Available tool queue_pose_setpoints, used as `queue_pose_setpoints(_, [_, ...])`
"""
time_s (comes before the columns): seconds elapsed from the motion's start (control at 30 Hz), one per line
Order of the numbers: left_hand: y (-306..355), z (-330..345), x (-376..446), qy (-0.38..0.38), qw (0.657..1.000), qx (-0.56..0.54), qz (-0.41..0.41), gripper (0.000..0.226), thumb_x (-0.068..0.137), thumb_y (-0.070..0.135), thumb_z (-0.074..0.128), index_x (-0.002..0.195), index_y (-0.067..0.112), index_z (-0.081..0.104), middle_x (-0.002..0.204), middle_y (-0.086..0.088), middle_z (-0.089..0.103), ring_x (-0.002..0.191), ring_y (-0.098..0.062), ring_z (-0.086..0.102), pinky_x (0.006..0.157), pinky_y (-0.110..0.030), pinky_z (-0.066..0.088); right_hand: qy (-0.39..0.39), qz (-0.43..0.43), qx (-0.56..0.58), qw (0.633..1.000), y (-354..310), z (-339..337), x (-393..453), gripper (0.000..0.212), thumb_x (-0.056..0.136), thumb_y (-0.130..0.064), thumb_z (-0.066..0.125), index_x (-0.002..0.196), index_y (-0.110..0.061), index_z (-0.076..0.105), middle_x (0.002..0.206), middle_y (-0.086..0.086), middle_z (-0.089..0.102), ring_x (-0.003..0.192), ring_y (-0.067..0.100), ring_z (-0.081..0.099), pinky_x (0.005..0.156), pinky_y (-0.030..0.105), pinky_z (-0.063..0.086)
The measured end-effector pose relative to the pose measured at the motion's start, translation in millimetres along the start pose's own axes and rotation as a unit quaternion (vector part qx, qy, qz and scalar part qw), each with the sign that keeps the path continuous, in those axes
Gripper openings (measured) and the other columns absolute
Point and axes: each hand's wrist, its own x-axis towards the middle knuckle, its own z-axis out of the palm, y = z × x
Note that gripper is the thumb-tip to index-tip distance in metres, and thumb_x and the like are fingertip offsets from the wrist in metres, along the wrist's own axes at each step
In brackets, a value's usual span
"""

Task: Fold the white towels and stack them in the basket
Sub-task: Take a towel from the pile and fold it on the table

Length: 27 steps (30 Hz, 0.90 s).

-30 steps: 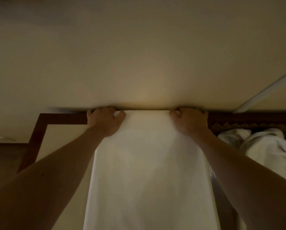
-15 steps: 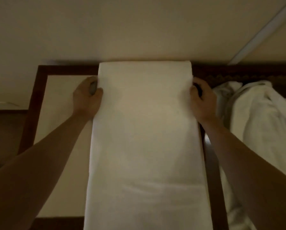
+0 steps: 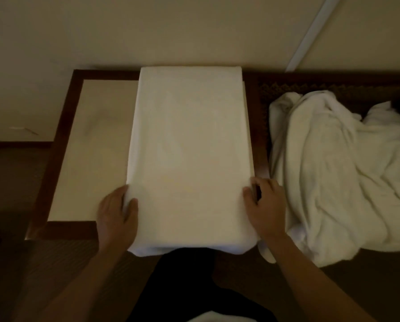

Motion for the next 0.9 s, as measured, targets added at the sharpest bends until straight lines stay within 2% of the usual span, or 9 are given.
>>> queue_pose_setpoints(0.1, [-17.8, -9.4, -41.6, 0.014, 0.999, -0.031, -0.032, 0.031, 0.101, 0.029, 0.057, 0.130, 0.018, 0.061, 0.125, -0.004, 0.066, 0.112, -0.026, 0.060, 0.092, -0.050, 0.053, 0.001, 0.042, 0.002, 0.999, 2.6, -13.8, -43.4, 0.031, 0.090, -0.044, 0.054, 0.099, -0.017, 0.066, 0.093, 0.001, 0.061, 0.083, 0.021, 0.057, 0.072, 0.039, 0.049])
queue_pose_setpoints(0.17, [-18.2, -15.8, -62.5, 0.029, 0.990, -0.090, -0.108, 0.023, 0.102, 0.028, 0.056, 0.123, 0.022, 0.063, 0.117, -0.001, 0.066, 0.107, -0.022, 0.060, 0.086, -0.043, 0.053, -0.009, 0.042, -0.022, 0.999, 6.5, -19.3, -70.1, 0.030, 0.092, -0.046, 0.054, 0.096, -0.019, 0.066, 0.091, -0.001, 0.060, 0.081, 0.017, 0.057, 0.071, 0.038, 0.049])
queue_pose_setpoints(0.33, [-23.0, -8.7, -83.4, 0.106, 0.910, -0.267, -0.298, 0.013, 0.101, 0.017, 0.057, 0.111, 0.016, 0.066, 0.114, -0.005, 0.065, 0.101, -0.022, 0.059, 0.086, -0.037, 0.046, -0.037, 0.132, 0.060, 0.989, 2.4, -30.1, -117.9, 0.020, 0.091, -0.042, 0.068, 0.095, -0.023, 0.063, 0.091, -0.010, 0.057, 0.079, 0.006, 0.058, 0.070, 0.027, 0.048])
queue_pose_setpoints(0.47, [-43.8, 2.3, -78.7, -0.004, 0.846, -0.414, -0.337, 0.014, 0.103, 0.007, 0.052, 0.103, 0.010, 0.066, 0.120, -0.019, 0.065, 0.100, -0.027, 0.063, 0.086, -0.039, 0.050, -0.073, 0.222, 0.137, 0.963, -10.1, -31.1, -127.9, 0.016, 0.092, -0.038, 0.070, 0.092, -0.024, 0.063, 0.090, -0.011, 0.063, 0.085, 0.002, 0.059, 0.074, 0.020, 0.042])
queue_pose_setpoints(0.6, [-53.7, 0.3, -73.9, -0.093, 0.801, -0.479, -0.346, 0.029, 0.107, 0.014, 0.045, 0.132, 0.005, 0.058, 0.129, -0.014, 0.065, 0.109, -0.030, 0.065, 0.095, -0.046, 0.050, -0.058, 0.287, 0.225, 0.929, -13.9, -25.1, -134.2, 0.014, 0.092, -0.032, 0.073, 0.093, -0.023, 0.062, 0.092, -0.009, 0.065, 0.087, -0.001, 0.058, 0.083, 0.023, 0.045])
queue_pose_setpoints(0.7, [-54.4, -5.4, -81.3, -0.126, 0.808, -0.477, -0.322, 0.029, 0.107, 0.021, 0.046, 0.130, 0.014, 0.062, 0.122, -0.005, 0.071, 0.111, -0.025, 0.067, 0.093, -0.044, 0.052, -0.040, 0.297, 0.254, 0.920, -11.5, -21.1, -135.5, 0.014, 0.092, -0.030, 0.072, 0.091, -0.020, 0.064, 0.091, -0.005, 0.066, 0.085, 0.001, 0.058, 0.082, 0.025, 0.044])
queue_pose_setpoints(0.8, [-52.4, -9.6, -86.8, -0.144, 0.817, -0.471, -0.299, 0.028, 0.106, 0.024, 0.048, 0.126, 0.013, 0.065, 0.120, -0.004, 0.072, 0.112, -0.023, 0.067, 0.098, -0.047, 0.051, -0.047, 0.286, 0.263, 0.920, -12.0, -21.0, -135.2, 0.029, 0.096, -0.025, 0.068, 0.082, 0.000, 0.066, 0.077, 0.011, 0.065, 0.070, 0.010, 0.054, 0.067, 0.021, 0.042])
queue_pose_setpoints(0.83, [-51.4, -10.4, -88.2, -0.143, 0.830, -0.454, -0.291, 0.028, 0.106, 0.024, 0.049, 0.125, 0.012, 0.065, 0.120, -0.006, 0.072, 0.113, -0.025, 0.066, 0.100, -0.049, 0.050, -0.039, 0.278, 0.264, 0.923, -13.7, -25.3, -136.2, 0.030, 0.096, -0.023, 0.068, 0.082, 0.003, 0.065, 0.074, 0.010, 0.062, 0.068, 0.010, 0.052, 0.064, 0.018, 0.041])
queue_pose_setpoints(0.9, [-48.2, -11.7, -85.2, -0.136, 0.887, -0.361, -0.254, 0.024, 0.106, 0.024, 0.049, 0.118, 0.011, 0.067, 0.117, -0.011, 0.071, 0.107, -0.027, 0.066, 0.095, -0.046, 0.052, -0.017, 0.268, 0.251, 0.930, -12.3, -31.1, -135.2, 0.026, 0.095, -0.023, 0.069, 0.081, -0.001, 0.065, 0.073, 0.002, 0.061, 0.069, 0.007, 0.051, 0.066, 0.017, 0.041])
